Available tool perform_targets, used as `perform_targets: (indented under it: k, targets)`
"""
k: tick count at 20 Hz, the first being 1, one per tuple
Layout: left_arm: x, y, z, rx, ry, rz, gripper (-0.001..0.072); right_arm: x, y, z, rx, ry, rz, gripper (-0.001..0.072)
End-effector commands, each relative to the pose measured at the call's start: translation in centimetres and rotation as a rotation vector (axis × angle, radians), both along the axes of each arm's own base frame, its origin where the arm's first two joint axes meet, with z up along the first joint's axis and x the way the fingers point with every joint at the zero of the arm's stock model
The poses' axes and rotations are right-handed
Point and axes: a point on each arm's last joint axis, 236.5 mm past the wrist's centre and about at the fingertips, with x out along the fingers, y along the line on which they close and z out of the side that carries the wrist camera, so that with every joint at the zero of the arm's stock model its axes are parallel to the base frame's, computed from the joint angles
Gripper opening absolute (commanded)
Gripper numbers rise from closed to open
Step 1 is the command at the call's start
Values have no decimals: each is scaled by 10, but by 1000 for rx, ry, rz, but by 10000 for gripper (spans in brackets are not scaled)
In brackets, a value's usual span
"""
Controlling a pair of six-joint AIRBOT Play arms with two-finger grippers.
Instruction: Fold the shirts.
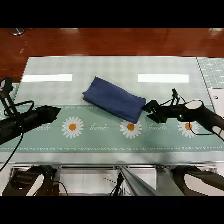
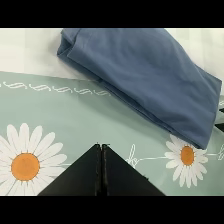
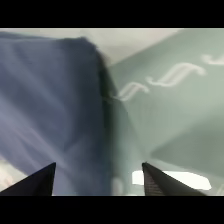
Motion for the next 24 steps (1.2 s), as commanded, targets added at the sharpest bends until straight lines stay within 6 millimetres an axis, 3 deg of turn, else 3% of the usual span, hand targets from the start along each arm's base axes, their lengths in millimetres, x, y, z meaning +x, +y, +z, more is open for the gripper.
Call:
perform_targets:
  k: [1, 3, 4, 6, 7, 11, 14, 16, 20, 24]
  targets:
    - [0, 0, 0, -1, 1, 3, 22, 14, 22, -7, 78, 21, 74, 617]
    - [0, 0, 0, -2, 1, 3, 22, 18, 37, -7, 77, 14, 116, 617]
    - [0, 0, 0, -1, 1, 3, 22, 20, 47, -6, 77, 7, 145, 566]
    - [0, 0, 0, -2, 1, 3, 22, 26, 63, 3, 67, -52, 219, 94]
    - [0, 0, 0, -2, 1, 3, 22, 31, 72, 13, 63, -109, 276, 23]
    - [0, 0, 0, -1, 0, 3, 22, 55, 83, 69, -131, -235, 528, 22]
    - [0, -2, 1, -14, 1, 2, 22, 100, 100, 159, -151, -430, 520, 22]
    - [-1, -4, 2, -27, 4, 0, 22, 122, 97, 217, -192, -541, 487, 22]
    - [-1, -6, 3, -36, 5, -2, 22, 148, 62, 299, -305, -664, 376, 21]
    - [-2, -6, 3, -38, 8, -4, 22, 150, -5, 337, -340, -643, 275, 22]
